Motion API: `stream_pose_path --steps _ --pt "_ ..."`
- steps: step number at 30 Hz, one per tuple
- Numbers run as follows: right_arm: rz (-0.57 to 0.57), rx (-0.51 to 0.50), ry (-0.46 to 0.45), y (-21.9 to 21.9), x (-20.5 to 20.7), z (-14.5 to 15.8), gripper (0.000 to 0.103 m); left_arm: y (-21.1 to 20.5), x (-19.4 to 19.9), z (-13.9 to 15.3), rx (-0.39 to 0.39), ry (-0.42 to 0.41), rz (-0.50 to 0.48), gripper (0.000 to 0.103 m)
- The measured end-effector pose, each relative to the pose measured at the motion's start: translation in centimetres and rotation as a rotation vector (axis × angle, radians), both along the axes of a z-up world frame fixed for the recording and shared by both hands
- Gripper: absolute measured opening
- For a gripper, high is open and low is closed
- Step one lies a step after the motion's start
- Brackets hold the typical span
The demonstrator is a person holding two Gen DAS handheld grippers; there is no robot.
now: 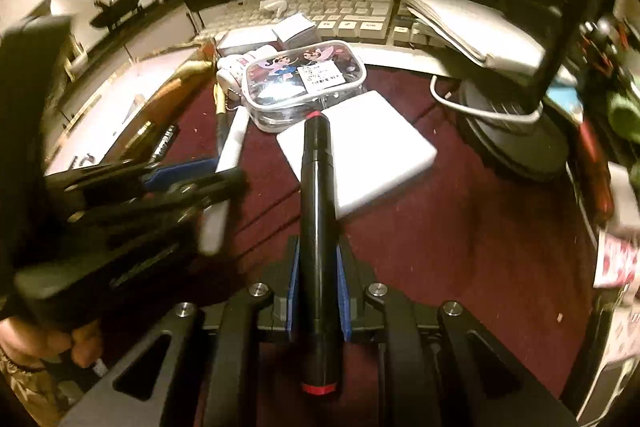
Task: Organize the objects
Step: 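Grasp the white marker with the left gripper while the right gripper holds the black marker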
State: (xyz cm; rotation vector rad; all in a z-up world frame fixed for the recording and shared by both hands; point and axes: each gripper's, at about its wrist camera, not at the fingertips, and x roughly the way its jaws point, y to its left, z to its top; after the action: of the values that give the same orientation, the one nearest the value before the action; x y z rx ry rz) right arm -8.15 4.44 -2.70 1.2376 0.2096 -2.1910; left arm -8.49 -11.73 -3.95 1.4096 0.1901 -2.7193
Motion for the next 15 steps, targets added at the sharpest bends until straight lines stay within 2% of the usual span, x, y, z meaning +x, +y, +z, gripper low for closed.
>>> stream_pose_path --steps 4,8,10,15 --pt "0.025 0.067 0.031 -1.3 -0.7 0.0 0.015 0.7 0.3 -0.1 -0.046 -0.005 -0.041 0.019" --pt "0.013 0.063 0.064 -1.3 -0.5 -0.1 0.015 1.0 0.4 -0.2 -0.084 -0.005 -0.090 0.021" --pt "0.005 0.055 0.073 -1.2 -0.4 -0.1 0.015 0.7 0.4 -0.2 -0.061 -0.008 -0.073 0.021" --pt "0.006 0.004 0.058 -0.3 0.4 0.0 0.015 1.0 0.3 -0.2 -0.072 -0.018 -0.033 0.023"
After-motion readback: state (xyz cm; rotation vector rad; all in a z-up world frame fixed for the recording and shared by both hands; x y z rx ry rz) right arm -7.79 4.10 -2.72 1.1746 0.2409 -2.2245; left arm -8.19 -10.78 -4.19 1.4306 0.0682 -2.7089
